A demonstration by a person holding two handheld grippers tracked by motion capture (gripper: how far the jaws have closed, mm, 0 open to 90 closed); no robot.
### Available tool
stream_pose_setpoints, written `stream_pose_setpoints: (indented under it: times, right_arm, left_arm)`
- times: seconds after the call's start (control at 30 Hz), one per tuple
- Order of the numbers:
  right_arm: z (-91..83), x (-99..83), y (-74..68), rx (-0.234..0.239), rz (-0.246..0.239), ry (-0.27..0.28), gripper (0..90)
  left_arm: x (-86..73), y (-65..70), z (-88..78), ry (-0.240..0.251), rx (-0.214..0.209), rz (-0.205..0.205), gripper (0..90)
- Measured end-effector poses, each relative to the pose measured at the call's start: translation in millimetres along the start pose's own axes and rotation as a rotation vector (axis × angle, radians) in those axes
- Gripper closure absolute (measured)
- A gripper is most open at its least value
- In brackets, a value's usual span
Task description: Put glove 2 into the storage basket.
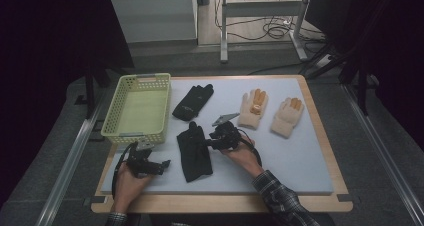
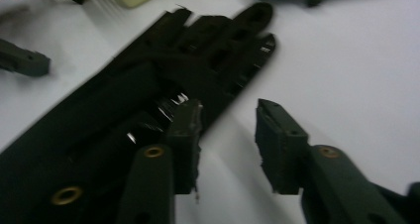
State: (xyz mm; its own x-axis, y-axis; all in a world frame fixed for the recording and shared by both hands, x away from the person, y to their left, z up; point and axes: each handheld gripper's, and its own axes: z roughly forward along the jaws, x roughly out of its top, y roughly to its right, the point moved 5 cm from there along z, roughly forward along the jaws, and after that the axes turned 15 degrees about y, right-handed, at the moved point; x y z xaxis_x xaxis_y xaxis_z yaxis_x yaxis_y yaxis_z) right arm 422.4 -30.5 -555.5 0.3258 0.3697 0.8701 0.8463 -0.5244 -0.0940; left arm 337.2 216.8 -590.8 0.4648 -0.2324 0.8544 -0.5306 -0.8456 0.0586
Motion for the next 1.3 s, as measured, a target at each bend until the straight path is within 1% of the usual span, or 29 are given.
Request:
stream_pose_setpoints:
  times: [0.07,0.1,0.17,0.2,0.23,0.27,0.33,0.37,0.4,0.5,0.57,0.6,0.63,0.7,0.8,0.9,1.03,1.1,1.17,1.23,1.3]
  right_arm:
    - [8.9,-0.4,-4.7,0.013,0.009,-0.007,54.0]
    - [12.5,-1.4,-6.0,0.012,0.009,-0.015,53.2]
    - [18.4,-5.1,-6.8,0.005,-0.007,-0.033,53.5]
    - [19.2,-5.7,-8.1,-0.001,-0.015,-0.022,53.9]
    - [19.2,-5.8,-8.6,-0.006,-0.023,-0.024,55.5]
    - [19.3,-6.0,-9.3,-0.011,-0.036,-0.026,61.2]
    - [19.2,-6.3,-11.9,0.011,-0.026,-0.028,76.3]
    - [19.6,-6.6,-12.8,0.017,-0.022,-0.024,81.4]
    - [19.6,-6.8,-14.1,0.018,-0.019,-0.02,84.8]
    - [16.7,-5.3,-16.2,0.009,-0.036,-0.024,86.4]
    - [9.2,-5.3,-15.4,0.015,-0.026,-0.016,86.4]
    - [2.2,-5.6,-13.9,0.011,-0.009,-0.01,86.4]
    - [-2.6,-6.1,-12.6,0.007,-0.01,-0.007,86.4]
    - [-16.4,-8.5,-8.5,-0.011,-0.015,-0.01,86.4]
    - [-39.6,-16.3,3.1,-0.045,0.013,-0.016,86.3]
    - [-58.5,-25.1,12.7,-0.071,0.032,-0.02,86.3]
    - [-83.0,-39.4,21.5,-0.107,0.06,-0.031,85.9]
    - [-89.2,-46.5,22.6,-0.1,0.076,-0.04,84.8]
    - [-92.8,-49.1,22.4,-0.1,0.069,-0.038,80.4]
    - [-94.2,-44.5,24.7,-0.115,0.056,-0.022,73.1]
    - [-92.4,-35.6,29.5,-0.12,0.055,0.002,69.1]
  left_arm:
    - [0.0,0.0,0.0,0.0,0.0,0.0,2.3]
    - [0.0,0.0,0.0,0.0,0.0,0.0,2.3]
    - [0.0,0.0,0.0,0.0,0.0,0.0,2.3]
    - [0.0,0.0,0.0,0.0,0.0,0.0,2.3]
    - [0.0,0.0,0.0,0.0,0.0,0.0,2.3]
    - [0.0,0.0,0.1,-0.001,0.0,0.001,2.3]
    - [0.0,0.1,0.1,-0.001,0.001,0.001,2.3]
    - [0.0,0.1,0.1,-0.001,0.001,0.001,2.3]
    - [0.0,0.1,0.1,-0.001,0.001,0.001,2.3]
    - [0.0,0.1,0.1,-0.001,0.001,0.0,2.3]
    - [0.0,0.0,0.1,0.0,0.0,0.0,2.3]
    - [0.0,0.0,0.1,0.0,0.0,0.0,2.3]
    - [0.0,0.0,0.1,0.0,0.0,0.0,2.3]
    - [0.0,0.1,0.1,0.0,0.001,-0.001,2.3]
    - [0.0,0.1,0.2,0.0,0.001,0.0,2.3]
    - [0.0,0.1,0.2,0.0,0.001,-0.001,2.3]
    - [0.0,0.2,0.2,0.001,0.001,-0.001,2.3]
    - [0.0,0.1,0.2,0.001,0.001,-0.001,2.3]
    - [0.0,0.1,0.2,0.001,0.001,-0.001,2.3]
    - [0.0,0.1,0.2,0.0,0.001,-0.001,2.3]
    - [0.0,0.1,0.2,0.001,0.001,-0.001,2.3]
